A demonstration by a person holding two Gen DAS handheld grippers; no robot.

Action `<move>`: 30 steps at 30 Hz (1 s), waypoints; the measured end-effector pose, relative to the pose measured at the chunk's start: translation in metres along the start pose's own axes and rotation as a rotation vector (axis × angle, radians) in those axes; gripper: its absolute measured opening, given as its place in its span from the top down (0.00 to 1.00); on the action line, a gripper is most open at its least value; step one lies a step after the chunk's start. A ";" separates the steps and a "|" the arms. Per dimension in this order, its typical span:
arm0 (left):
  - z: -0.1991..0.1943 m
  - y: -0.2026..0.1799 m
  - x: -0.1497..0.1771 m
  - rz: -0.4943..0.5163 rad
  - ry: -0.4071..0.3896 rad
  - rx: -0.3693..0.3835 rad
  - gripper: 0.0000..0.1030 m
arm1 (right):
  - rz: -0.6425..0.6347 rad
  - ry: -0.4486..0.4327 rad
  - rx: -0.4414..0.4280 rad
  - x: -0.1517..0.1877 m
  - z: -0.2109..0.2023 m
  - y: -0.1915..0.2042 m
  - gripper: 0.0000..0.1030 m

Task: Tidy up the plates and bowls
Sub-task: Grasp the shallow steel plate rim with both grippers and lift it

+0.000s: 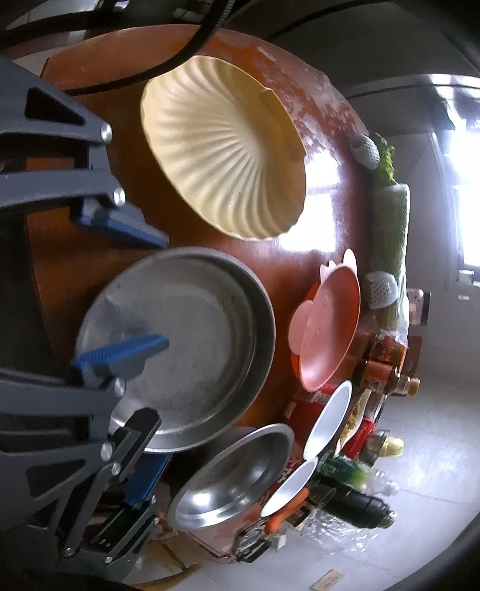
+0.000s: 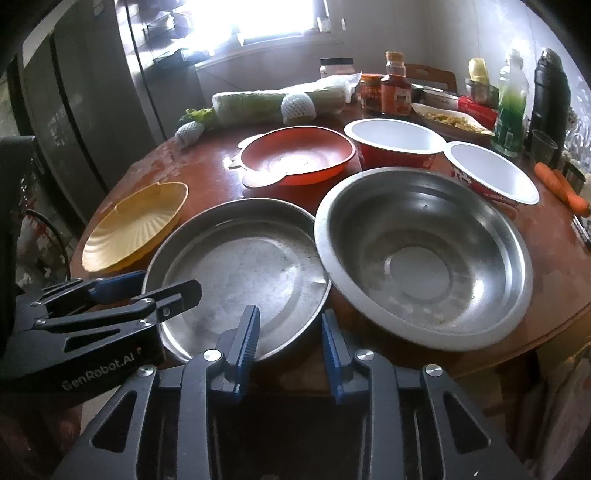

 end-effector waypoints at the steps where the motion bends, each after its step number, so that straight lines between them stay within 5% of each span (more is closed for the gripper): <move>1: 0.000 -0.001 0.001 0.008 0.000 -0.009 0.58 | -0.004 0.000 -0.002 0.000 0.001 0.001 0.69; 16: -0.039 0.005 0.006 0.018 -0.062 -0.019 0.60 | -0.041 -0.037 -0.013 0.000 -0.023 0.015 0.70; 30: -0.080 0.040 -0.016 -0.043 -0.165 -0.068 0.60 | -0.125 -0.116 -0.064 -0.038 -0.043 0.054 0.70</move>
Point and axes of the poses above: each gripper's, at about its wrist camera, not at the fingertips, and z roughly the way its jaws point, y to its left, x to its underside, the point moved 3 cm from there along z, roughly the way its jaws point, and after that the axes turned 5 degrees about x, right-handed, at the moved point
